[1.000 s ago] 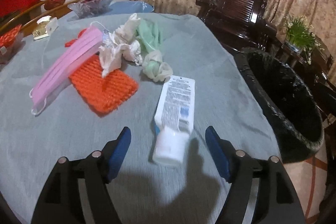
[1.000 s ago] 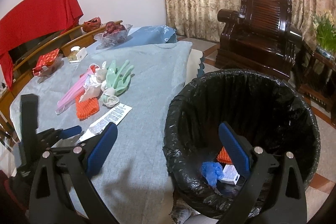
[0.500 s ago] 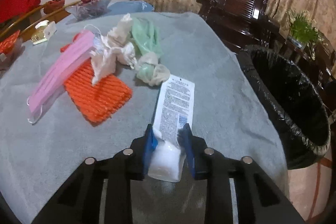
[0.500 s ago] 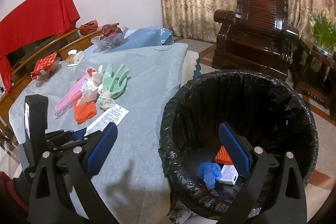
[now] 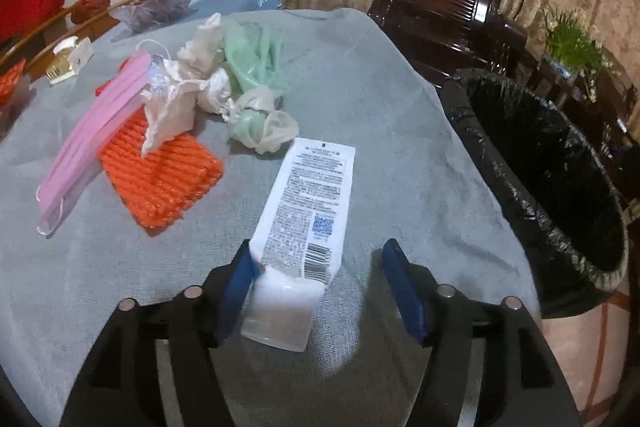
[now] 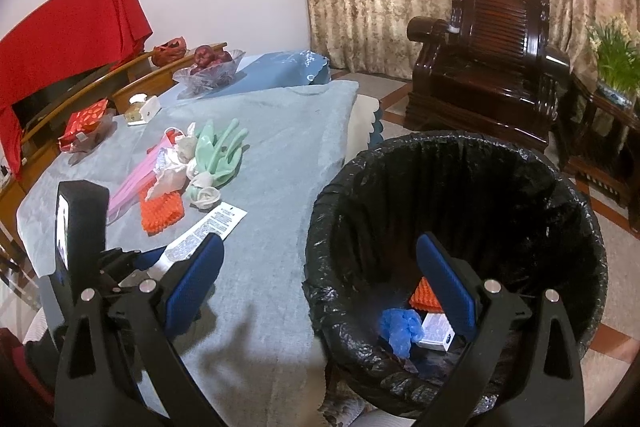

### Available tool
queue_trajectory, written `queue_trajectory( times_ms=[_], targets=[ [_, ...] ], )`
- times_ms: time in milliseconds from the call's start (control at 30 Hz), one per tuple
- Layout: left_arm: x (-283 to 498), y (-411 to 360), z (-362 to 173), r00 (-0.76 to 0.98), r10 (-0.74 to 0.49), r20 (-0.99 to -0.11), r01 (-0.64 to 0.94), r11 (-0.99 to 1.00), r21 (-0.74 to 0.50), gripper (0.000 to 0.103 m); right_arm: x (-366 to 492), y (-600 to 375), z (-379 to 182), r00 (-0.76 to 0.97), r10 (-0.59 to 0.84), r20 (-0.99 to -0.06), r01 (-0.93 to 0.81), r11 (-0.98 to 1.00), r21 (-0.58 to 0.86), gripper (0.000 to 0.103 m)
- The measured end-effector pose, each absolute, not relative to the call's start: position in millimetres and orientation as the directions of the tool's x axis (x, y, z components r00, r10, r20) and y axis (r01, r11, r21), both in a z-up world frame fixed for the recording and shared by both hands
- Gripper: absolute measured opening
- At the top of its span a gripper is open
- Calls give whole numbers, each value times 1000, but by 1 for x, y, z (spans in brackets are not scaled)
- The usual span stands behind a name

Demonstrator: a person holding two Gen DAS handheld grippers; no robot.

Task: Collect trash
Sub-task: 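Move the left gripper to the white tube and grasp it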

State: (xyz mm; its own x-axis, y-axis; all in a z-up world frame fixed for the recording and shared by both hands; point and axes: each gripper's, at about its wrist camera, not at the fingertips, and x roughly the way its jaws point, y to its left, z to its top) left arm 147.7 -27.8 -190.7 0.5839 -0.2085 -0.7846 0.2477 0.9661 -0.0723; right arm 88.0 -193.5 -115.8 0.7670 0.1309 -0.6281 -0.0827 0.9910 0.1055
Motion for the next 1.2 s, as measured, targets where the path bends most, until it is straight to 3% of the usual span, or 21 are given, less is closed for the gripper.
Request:
queue_trajectory(
  times_ms=[67,100,200,733,1100,1200],
  targets=[
    [145,-30,-193,603,-185,-776,250,968,-37,59,87,-196,-116,769,128,-626,-80,991,105,94],
    [144,-31,-194,615,-166,-771,245,969,-13,47,87,-197,-116,770,127,-626,-77,991,107,94],
    [143,-28,-193,631,-148,-762,239,971,9,43,86,-199,-117,770,124,-626,-68,991,114,94],
    [118,6,-141,737,-171,-654,177,982,-57,41,98,-188,-113,781,161,-604,-104,986,128,94],
    [129,16,-182,621,-148,-770,168,984,-54,41,101,-167,-113,765,202,-612,-157,979,127,94],
    [134,15,-187,613,-131,-779,156,987,-44,50,102,-170,-113,765,194,-614,-147,981,126,94]
  ],
)
